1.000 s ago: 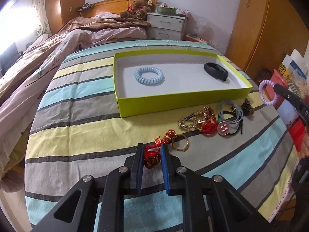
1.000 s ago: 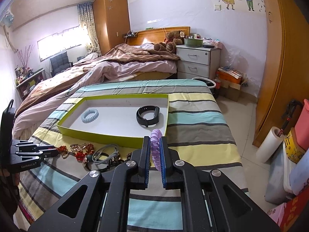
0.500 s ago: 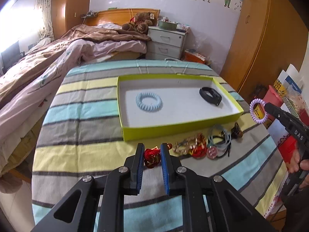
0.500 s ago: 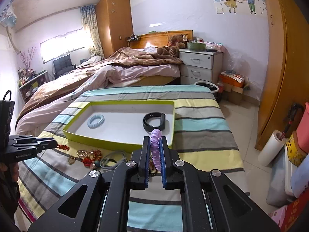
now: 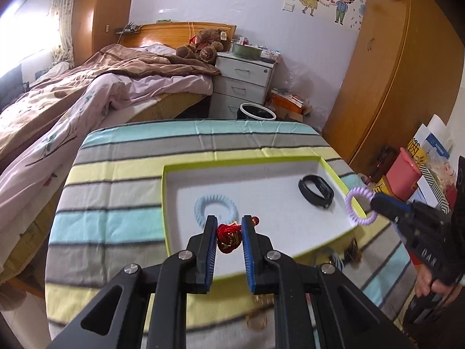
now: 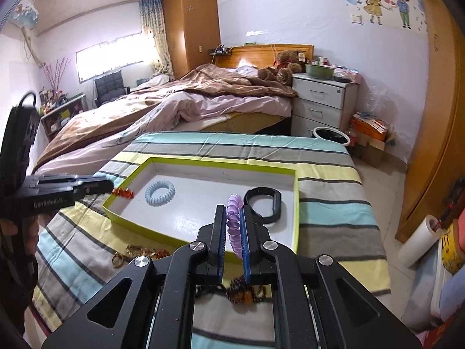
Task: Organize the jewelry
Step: 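Carry the purple hair tie and red tassel into the green box, then open both grippers to release the hair tie and tassel in the box, then grasp the brown bead bracelet with right gripper while left moves to the gold ring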
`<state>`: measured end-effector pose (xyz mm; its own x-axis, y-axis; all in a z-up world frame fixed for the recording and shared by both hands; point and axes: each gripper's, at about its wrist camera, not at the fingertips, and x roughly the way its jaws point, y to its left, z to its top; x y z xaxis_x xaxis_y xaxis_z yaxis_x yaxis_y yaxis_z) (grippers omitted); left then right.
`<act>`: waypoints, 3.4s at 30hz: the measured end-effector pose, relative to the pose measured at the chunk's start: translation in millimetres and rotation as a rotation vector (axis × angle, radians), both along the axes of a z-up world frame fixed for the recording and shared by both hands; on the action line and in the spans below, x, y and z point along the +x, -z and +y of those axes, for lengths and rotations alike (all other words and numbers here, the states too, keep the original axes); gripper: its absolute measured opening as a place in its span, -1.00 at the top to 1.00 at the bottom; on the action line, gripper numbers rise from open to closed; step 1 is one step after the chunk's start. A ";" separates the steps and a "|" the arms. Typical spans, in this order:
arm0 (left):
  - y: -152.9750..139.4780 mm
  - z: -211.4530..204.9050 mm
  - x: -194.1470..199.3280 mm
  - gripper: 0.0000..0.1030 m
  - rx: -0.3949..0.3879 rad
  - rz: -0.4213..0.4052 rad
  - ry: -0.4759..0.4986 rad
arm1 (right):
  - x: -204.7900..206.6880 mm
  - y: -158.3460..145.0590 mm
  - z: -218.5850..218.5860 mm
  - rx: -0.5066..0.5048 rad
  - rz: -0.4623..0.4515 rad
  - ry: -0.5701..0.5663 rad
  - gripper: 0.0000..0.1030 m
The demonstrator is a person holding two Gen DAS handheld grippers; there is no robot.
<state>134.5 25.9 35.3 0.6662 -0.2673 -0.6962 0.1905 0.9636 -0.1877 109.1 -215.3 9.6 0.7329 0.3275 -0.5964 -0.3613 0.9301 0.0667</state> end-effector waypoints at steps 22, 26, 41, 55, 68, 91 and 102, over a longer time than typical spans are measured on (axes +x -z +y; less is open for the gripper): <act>49.1 -28.5 101.2 0.67 -0.008 0.110 0.071 | 53.1 40.0 45.3 -0.071 0.124 -0.117 0.82; 57.6 -27.1 108.4 0.67 -0.009 0.138 0.062 | 55.5 45.9 48.2 -0.055 0.155 -0.139 0.82; 63.2 -27.7 107.5 0.53 -0.023 0.162 0.060 | 60.8 54.4 52.5 -0.020 0.248 -0.177 0.81; 44.8 -21.8 81.0 0.14 -0.046 0.121 0.060 | 49.5 43.5 45.3 -0.004 0.213 -0.132 0.69; 28.4 -1.3 0.5 0.14 -0.047 0.064 0.014 | 11.1 21.3 17.4 0.066 0.144 -0.063 0.39; 41.8 -11.2 -88.1 0.13 0.010 0.059 0.027 | -31.2 33.4 -54.0 0.109 0.149 0.085 0.38; 61.7 -17.5 -91.0 0.13 0.000 0.107 0.024 | -19.4 51.4 -43.4 0.118 0.210 0.046 0.10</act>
